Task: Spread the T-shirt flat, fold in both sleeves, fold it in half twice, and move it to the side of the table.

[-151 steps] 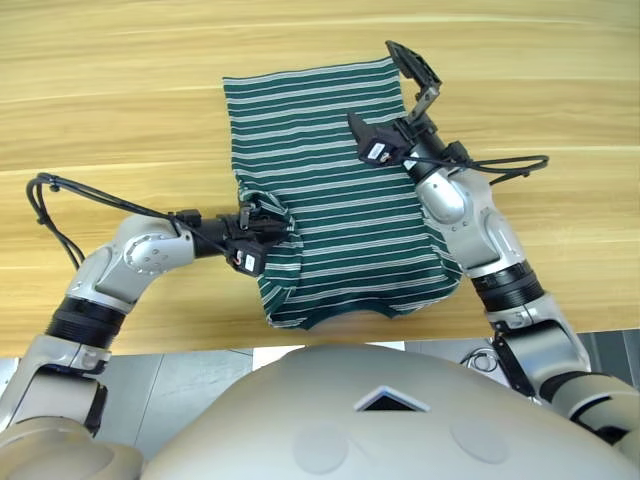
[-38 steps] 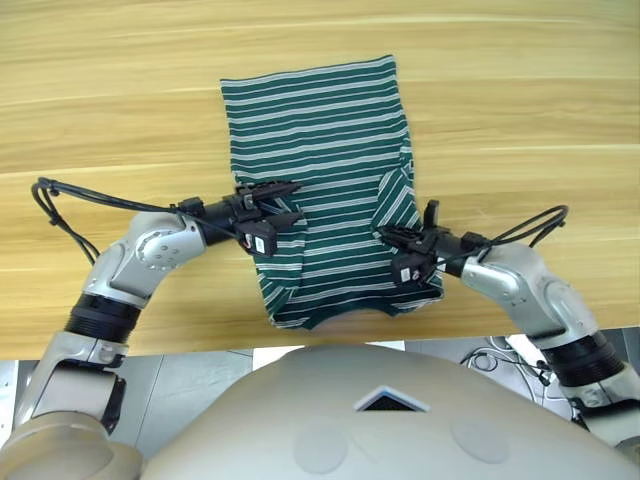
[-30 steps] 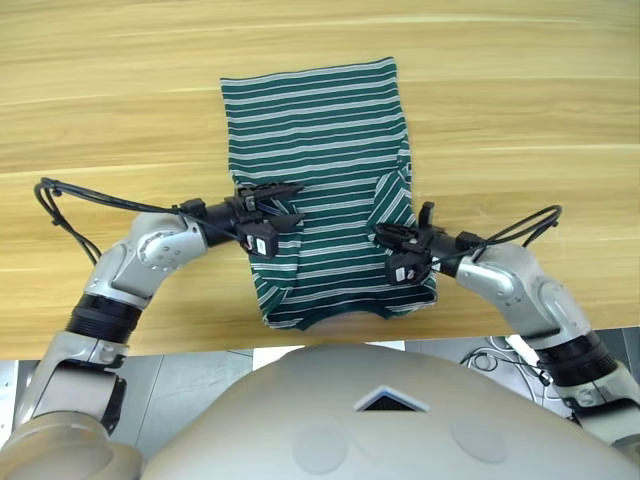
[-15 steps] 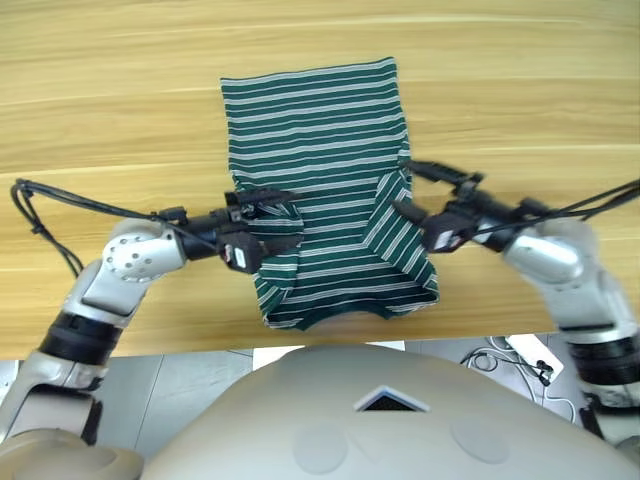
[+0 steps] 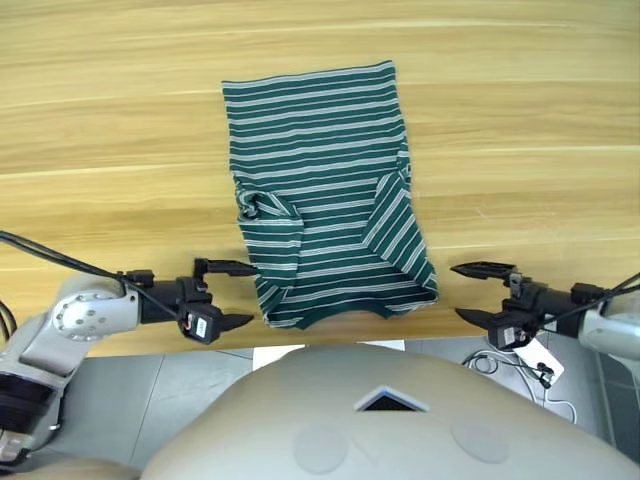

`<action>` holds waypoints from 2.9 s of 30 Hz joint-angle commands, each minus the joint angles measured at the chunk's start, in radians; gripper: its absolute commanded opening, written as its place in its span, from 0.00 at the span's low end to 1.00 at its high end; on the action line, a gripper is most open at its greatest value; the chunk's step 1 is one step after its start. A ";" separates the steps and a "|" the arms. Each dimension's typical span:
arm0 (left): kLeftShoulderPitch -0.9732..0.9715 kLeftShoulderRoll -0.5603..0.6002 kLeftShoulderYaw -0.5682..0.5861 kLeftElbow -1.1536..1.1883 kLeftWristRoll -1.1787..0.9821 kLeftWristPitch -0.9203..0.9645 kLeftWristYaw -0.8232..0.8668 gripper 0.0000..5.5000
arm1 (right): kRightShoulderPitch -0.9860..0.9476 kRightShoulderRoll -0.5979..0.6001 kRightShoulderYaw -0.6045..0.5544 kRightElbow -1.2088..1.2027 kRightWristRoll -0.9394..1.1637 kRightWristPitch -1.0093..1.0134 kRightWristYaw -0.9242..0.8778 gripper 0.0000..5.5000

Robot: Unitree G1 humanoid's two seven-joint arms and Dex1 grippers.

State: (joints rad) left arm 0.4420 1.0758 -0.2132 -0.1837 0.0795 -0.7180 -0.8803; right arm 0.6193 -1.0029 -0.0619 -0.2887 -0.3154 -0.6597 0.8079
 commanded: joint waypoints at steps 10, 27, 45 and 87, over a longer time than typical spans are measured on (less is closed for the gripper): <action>-0.047 -0.052 -0.087 0.024 0.077 -0.023 -0.009 0.74 | -0.072 0.020 0.168 0.028 -0.125 0.057 -0.023 0.58; -0.079 -0.064 -0.129 0.042 0.093 -0.030 -0.012 0.19 | -0.095 0.009 0.225 0.017 -0.133 0.090 -0.048 0.00; 0.009 0.044 -0.003 0.021 -0.100 -0.109 -0.004 0.01 | 0.064 -0.075 0.080 -0.138 0.061 0.003 -0.054 0.00; -1.222 -0.551 -0.189 1.360 0.478 -0.034 0.670 0.01 | -1.006 0.554 0.394 0.587 -0.449 0.600 -0.523 0.00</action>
State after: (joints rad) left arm -0.7282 0.5413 -0.3855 1.1334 0.5279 -0.7712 -0.2558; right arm -0.3601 -0.4553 0.3240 0.2809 -0.7642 -0.0756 0.3016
